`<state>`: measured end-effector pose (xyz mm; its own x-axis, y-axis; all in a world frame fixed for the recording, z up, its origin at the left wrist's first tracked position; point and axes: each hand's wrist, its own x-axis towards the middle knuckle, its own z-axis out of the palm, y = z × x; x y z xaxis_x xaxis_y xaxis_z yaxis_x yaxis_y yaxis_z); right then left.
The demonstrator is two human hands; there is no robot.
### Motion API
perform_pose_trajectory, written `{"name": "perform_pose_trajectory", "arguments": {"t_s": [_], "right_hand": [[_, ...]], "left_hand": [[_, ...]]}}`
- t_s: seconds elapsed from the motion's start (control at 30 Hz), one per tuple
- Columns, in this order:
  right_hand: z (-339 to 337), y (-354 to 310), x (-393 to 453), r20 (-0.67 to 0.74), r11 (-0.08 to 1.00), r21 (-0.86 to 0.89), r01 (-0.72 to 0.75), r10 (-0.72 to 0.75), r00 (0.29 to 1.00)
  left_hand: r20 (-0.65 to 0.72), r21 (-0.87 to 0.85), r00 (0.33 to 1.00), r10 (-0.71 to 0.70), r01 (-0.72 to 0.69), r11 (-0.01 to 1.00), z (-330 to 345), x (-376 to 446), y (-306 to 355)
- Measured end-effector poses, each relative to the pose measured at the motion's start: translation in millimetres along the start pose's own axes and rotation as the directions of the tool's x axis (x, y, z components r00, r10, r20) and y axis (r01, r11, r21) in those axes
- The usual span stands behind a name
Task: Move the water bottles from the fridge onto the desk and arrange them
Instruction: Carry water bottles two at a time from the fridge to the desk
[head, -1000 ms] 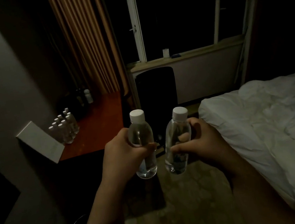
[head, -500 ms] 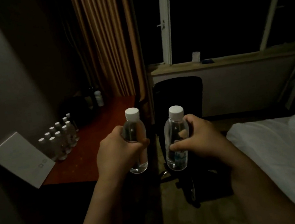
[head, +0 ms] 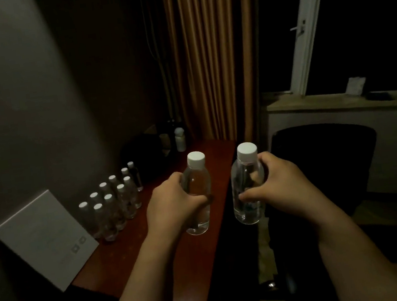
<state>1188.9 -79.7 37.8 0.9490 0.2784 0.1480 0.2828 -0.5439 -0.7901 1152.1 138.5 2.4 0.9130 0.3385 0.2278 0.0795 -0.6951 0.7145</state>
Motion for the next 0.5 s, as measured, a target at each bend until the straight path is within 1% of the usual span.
{"name": "perform_pose_trajectory", "arguments": {"t_s": [0.13, 0.27, 0.37, 0.5], "right_hand": [[17.0, 4.1, 79.7, 0.029, 0.999, 0.031, 0.025, -0.026, 0.999], [52.0, 9.3, 155.7, 0.089, 0.995, -0.030, 0.090, -0.087, 0.992], [86.5, 11.7, 214.3, 0.181, 0.989, -0.033, 0.146, -0.138, 0.974], [142.3, 18.3, 300.9, 0.357, 0.977, -0.024, 0.210, -0.188, 0.915]], "left_hand": [[-0.041, 0.007, 0.999, -0.027, 0.028, 1.000, 5.2, 64.7, -19.3], [-0.095, -0.037, 0.987, -0.130, 0.127, 0.991, 15.0, 116.2, -54.7], [-0.156, -0.047, 0.964, -0.214, 0.209, 0.977, 22.8, 145.3, -80.6], [-0.215, -0.029, 0.919, -0.330, 0.332, 0.943, 32.2, 193.3, -115.1]]}}
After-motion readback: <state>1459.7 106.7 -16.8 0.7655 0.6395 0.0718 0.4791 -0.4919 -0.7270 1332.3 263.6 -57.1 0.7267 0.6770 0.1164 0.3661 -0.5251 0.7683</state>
